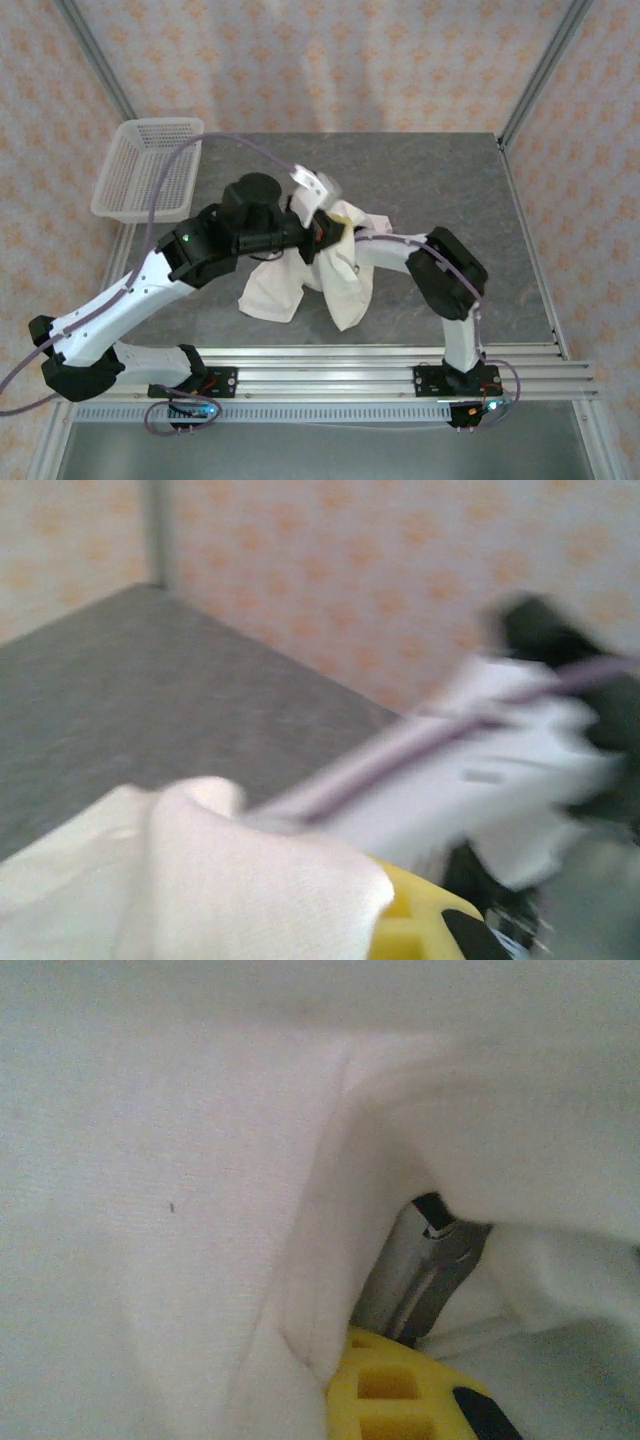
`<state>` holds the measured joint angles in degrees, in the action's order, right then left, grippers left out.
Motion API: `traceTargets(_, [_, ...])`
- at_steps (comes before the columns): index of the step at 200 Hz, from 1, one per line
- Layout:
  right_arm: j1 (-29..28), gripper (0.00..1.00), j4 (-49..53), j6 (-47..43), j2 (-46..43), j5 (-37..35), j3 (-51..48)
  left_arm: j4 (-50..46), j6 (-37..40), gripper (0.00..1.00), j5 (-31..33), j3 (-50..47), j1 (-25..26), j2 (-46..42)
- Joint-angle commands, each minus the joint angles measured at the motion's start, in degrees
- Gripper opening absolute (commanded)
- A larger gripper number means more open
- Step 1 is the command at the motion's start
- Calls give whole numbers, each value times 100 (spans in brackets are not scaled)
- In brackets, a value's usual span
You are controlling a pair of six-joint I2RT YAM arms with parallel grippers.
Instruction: Fold the inside-out t-shirt
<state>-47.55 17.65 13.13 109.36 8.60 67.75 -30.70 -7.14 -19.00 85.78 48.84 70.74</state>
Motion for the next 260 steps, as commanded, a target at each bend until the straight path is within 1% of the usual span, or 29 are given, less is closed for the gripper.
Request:
traceTargets(1, [-38, 0, -547, 551, -742, 528, -991, -172, -715, 0, 1051, -250, -1062, -60])
traceTargets(11, [-85, 0, -825, 657, -1169, 583, -1403, -219, -957, 0, 1307, -357, -1527, -7])
traceTargets(19, [-112, 0, -985, 707, -1536, 669, -1664, -277, -1168, 0, 1310, -438, -1930, 104])
traceTargets(29, [-123, 0, -1144, 801, -1994, 715, -1925, -323, -1388, 0, 986, -554, -2411, 349])
traceTargets(36, [-123, 0, -1211, 852, -2328, 726, -2054, -235, -1471, 0, 673, -721, -2659, 511])
traceTargets(52, [-123, 0, -1265, 875, -3106, 831, -2178, 272, -1732, 0, 209, -1344, -2996, 729])
traceTargets(71, [-106, 0, -1336, 996, -4020, 428, -2234, 726, -1989, 0, -137, -1978, -3091, 882])
traceTargets(84, [-47, 0, -1271, 1011, -4515, 226, -2077, 1046, -2198, 0, -205, -2423, -3091, 952])
traceTargets(96, [14, 0, -1351, 992, -4838, 222, -1903, 1162, -2316, 0, -53, -2749, -3096, 1058])
traceTargets(112, [114, 0, -1533, 995, -5129, 316, -1672, 1139, -2513, 0, 144, -2949, -3091, 1304])
traceTargets(130, [286, 0, -1695, 1078, -5260, 695, -1384, 972, -2575, 0, 501, -3012, -3099, 1602])
traceTargets(146, [413, 0, -1693, 1160, -5351, 775, -1156, 910, -2627, 0, 730, -3092, -3106, 1779])
traceTargets(156, [475, 0, -1689, 1212, -5434, 726, -1077, 1040, -2709, 0, 719, -3214, -3124, 1798])
traceTargets(160, [497, 0, -1694, 1219, -5474, 687, -1055, 1098, -2740, 4, 719, -3272, -3133, 1775])
traceTargets(168, [534, 0, -1717, 1223, -5548, 608, -1035, 1221, -2813, 17, 798, -3412, -3143, 1647])
traceTargets(181, [560, 0, -1664, 1203, -5642, 489, -1008, 1493, -2886, 46, 924, -3700, -3160, 1179])
traceTargets(186, [567, 0, -1639, 1174, -5660, 485, -1008, 1555, -2898, 55, 961, -3776, -3168, 943])
traceTargets(190, [571, 0, -1608, 1144, -5663, 486, -997, 1582, -2886, 62, 979, -3808, -3170, 734])
traceTargets(199, [571, 0, -1510, 1093, -5646, 460, -1000, 1585, -2860, 72, 944, -3810, -3170, 250])
traceTargets(204, [579, 0, -1484, 1088, -5630, 450, -1014, 1601, -2841, 74, 845, -3782, -3170, -24])
traceTargets(211, [588, 0, -1474, 1083, -5598, 467, -1050, 1696, -2796, 80, 589, -3726, -3142, -353])
traceTargets(223, [605, 0, -1522, 1113, -5529, 536, -1101, 1987, -2580, 83, -40, -3553, -2956, -771])
traceTargets(230, [622, 0, -1547, 1134, -5469, 555, -1105, 2093, -2395, 84, -354, -3411, -2730, -908])
traceTargets(236, [637, 0, -1558, 1168, -5409, 564, -1101, 2119, -2035, 84, -561, -3281, -2477, -972])
traceTargets(252, [659, 0, -1657, 1226, -5258, 636, -1071, 2054, -1279, 84, -849, -2962, -1722, -943])
traceTargets(260, [667, 0, -1702, 1255, -5187, 684, -1040, 2012, -1006, 84, -992, -2832, -1448, -837])
